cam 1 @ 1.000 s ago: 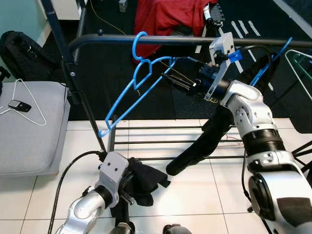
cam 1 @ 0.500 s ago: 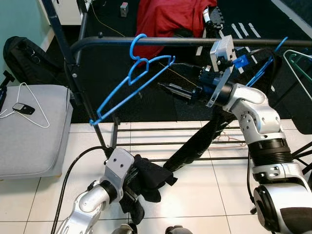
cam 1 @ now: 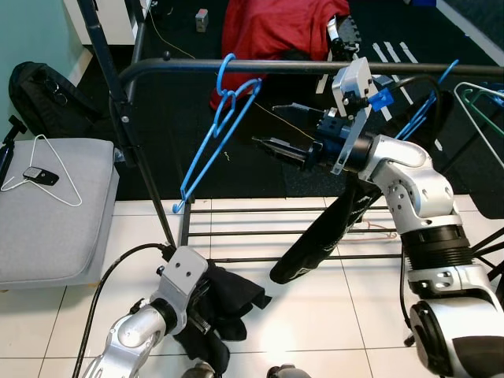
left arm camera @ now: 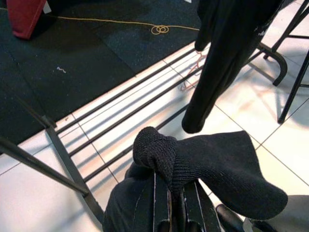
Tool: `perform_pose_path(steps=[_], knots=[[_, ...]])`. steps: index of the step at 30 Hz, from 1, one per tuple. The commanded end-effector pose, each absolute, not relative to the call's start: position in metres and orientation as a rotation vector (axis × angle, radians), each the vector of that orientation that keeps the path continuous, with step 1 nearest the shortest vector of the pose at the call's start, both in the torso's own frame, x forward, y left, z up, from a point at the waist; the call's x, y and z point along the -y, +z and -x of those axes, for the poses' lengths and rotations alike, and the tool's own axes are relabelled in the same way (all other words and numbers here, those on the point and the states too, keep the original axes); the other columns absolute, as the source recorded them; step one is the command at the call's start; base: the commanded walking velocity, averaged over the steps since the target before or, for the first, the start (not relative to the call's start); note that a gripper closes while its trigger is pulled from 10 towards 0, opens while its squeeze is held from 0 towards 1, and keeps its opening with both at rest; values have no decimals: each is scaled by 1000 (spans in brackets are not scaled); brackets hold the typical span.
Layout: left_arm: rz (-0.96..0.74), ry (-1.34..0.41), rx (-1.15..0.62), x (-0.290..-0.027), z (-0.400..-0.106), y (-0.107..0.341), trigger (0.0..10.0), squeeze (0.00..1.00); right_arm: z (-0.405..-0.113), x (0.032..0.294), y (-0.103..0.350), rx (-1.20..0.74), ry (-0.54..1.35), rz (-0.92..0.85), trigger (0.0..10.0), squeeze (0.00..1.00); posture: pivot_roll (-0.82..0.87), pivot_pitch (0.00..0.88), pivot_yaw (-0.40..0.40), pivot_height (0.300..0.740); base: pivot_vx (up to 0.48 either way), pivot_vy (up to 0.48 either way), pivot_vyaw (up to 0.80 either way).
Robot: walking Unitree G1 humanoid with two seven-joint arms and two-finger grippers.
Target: Hang hanger
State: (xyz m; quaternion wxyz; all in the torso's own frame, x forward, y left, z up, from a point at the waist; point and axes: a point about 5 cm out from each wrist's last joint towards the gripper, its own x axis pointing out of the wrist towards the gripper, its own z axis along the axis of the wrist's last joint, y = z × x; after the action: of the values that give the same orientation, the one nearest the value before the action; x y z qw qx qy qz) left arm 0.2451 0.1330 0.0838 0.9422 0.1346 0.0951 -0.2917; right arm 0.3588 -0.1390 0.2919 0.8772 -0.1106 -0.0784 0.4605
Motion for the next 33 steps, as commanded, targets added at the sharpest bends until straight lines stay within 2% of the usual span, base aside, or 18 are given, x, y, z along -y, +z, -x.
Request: perform_pose_path(steps=[1,2,9,16,17,25,31,33], knots=[[-291,-592,-206,-138,-243,81,10000,0,-360,140,289,131,924,255,10000,0,-98,192,-20,740,0,0,0],[-293,-594,-208,-138,-244,80,10000,0,-364,140,286,92,843,266,10000,0,-102,191,-14,740,0,0,0],[-310,-609,-213,-138,-247,80,10000,0,-371,130,282,54,712,223,10000,0,-96,194,-8,740,0,0,0],[-313,-610,-218,-139,-247,80,10000,0,-370,122,289,68,737,150,10000,0,-96,194,-8,740,0,0,0],[-312,-610,-221,-140,-247,79,10000,0,-367,117,295,78,777,92,10000,0,-93,195,-11,740,0,0,0],[-309,-608,-231,-142,-248,77,10000,0,-352,105,312,91,905,-33,10000,0,-99,195,-7,740,0,0,0],[-310,-609,-234,-143,-248,76,10000,0,-352,103,308,62,907,-29,10000,0,-98,195,-8,740,0,0,0],[-312,-610,-233,-142,-249,76,10000,0,-358,103,298,19,878,29,10000,0,-96,195,-11,740,0,0,0]])
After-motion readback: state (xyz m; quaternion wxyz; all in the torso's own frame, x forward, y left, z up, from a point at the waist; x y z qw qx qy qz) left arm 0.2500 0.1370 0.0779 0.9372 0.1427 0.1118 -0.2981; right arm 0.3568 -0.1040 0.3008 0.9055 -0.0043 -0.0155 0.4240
